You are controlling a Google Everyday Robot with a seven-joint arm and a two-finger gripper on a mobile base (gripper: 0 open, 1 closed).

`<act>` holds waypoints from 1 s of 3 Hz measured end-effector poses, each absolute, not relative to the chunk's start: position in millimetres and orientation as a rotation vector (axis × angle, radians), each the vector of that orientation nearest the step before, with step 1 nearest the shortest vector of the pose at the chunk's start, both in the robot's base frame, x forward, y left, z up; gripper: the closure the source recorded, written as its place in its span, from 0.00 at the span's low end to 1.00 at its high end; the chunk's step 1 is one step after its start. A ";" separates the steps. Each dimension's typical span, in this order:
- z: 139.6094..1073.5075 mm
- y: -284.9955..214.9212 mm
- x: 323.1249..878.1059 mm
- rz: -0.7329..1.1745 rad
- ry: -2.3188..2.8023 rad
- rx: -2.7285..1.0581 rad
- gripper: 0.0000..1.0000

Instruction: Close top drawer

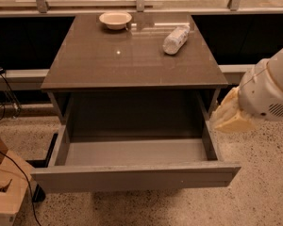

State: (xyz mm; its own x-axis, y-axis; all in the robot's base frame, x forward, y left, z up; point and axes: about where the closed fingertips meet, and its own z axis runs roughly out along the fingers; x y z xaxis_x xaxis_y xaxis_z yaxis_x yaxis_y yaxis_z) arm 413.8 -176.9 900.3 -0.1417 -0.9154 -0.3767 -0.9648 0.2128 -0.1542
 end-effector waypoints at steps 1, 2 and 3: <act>857.9 -158.7 410.0 0.260 2.082 -1.742 1.00; 813.6 -149.6 402.5 0.416 2.059 -1.750 1.00; 803.9 -147.6 401.6 0.453 2.052 -1.753 1.00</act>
Offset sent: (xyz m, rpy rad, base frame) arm -0.0189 0.0374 -0.1483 0.2606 0.2021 0.1112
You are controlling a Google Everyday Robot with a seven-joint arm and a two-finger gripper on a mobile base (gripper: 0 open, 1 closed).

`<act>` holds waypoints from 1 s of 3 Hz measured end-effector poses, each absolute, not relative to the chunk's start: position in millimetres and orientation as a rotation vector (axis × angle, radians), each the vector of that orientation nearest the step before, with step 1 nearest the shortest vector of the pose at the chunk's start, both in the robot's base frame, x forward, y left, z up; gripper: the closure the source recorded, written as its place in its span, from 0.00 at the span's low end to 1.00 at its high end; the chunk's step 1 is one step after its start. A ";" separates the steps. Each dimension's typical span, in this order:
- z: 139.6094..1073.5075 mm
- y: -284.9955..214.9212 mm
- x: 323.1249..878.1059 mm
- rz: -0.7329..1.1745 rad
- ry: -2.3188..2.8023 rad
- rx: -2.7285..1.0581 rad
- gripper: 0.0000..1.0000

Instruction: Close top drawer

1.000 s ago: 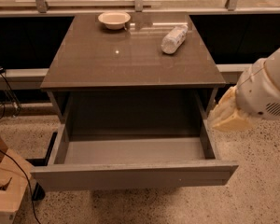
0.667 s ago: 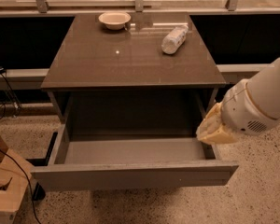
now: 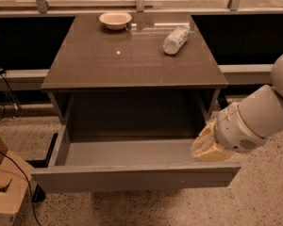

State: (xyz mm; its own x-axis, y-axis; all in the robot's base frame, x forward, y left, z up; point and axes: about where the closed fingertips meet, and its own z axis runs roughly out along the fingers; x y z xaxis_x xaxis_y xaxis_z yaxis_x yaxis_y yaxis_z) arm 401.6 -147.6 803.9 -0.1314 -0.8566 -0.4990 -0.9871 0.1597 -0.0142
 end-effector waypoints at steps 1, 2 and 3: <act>785.8 -144.4 402.4 0.464 2.096 -1.745 1.00; 749.8 -141.3 397.7 0.531 2.114 -1.737 1.00; 713.0 -139.5 388.3 0.608 2.157 -1.710 1.00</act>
Offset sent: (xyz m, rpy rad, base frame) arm -0.0089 0.0070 -0.1001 0.0373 0.1361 -0.0185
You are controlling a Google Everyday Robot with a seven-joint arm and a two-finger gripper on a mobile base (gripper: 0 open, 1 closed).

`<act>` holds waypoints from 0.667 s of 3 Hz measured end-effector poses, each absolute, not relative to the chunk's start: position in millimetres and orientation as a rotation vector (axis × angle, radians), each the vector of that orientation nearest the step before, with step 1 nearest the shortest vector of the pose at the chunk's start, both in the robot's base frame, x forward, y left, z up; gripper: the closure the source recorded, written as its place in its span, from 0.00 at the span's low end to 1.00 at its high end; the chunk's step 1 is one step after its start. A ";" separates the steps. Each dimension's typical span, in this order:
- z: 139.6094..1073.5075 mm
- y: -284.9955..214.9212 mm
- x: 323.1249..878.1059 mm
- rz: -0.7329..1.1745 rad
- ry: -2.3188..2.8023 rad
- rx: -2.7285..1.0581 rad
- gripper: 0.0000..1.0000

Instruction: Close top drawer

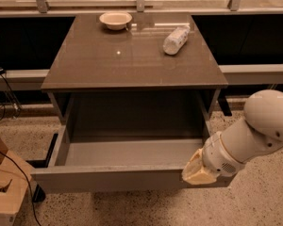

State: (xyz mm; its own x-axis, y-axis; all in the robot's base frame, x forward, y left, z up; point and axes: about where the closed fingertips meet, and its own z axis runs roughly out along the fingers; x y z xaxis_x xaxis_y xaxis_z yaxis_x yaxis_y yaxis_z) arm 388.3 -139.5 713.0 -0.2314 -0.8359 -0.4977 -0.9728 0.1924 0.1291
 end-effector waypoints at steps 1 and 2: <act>683.6 -139.6 378.0 0.656 2.200 -1.661 1.00; 648.2 -134.9 402.7 0.653 2.156 -1.650 1.00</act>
Offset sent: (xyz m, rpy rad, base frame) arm 0.0271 0.0104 -0.0918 0.0754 -0.0027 -0.0347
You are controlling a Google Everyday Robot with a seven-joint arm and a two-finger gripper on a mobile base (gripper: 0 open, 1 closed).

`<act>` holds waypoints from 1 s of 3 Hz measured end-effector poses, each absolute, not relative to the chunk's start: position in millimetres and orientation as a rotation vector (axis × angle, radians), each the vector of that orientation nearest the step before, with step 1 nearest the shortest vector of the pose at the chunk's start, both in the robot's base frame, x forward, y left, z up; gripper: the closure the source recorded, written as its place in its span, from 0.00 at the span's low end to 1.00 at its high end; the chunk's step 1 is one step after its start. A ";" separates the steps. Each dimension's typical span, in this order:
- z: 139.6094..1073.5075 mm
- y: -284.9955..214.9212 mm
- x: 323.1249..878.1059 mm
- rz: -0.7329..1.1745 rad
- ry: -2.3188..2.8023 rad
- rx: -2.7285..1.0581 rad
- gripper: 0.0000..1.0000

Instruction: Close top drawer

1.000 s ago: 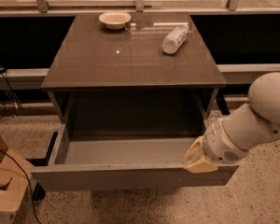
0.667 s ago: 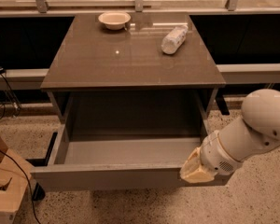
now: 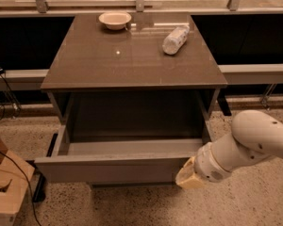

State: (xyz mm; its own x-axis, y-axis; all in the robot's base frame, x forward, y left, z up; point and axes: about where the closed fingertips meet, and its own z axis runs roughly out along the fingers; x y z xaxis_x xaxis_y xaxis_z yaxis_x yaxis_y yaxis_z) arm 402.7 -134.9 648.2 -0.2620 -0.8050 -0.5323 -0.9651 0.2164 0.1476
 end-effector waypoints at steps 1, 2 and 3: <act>648.1 -134.9 402.6 0.653 2.156 -1.650 1.00; 640.5 -138.8 400.5 0.641 2.207 -1.646 1.00; 633.5 -136.8 424.1 0.570 2.169 -1.607 1.00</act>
Offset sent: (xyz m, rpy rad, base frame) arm -0.0046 -0.0113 -0.0179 -0.0772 0.0605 -0.0456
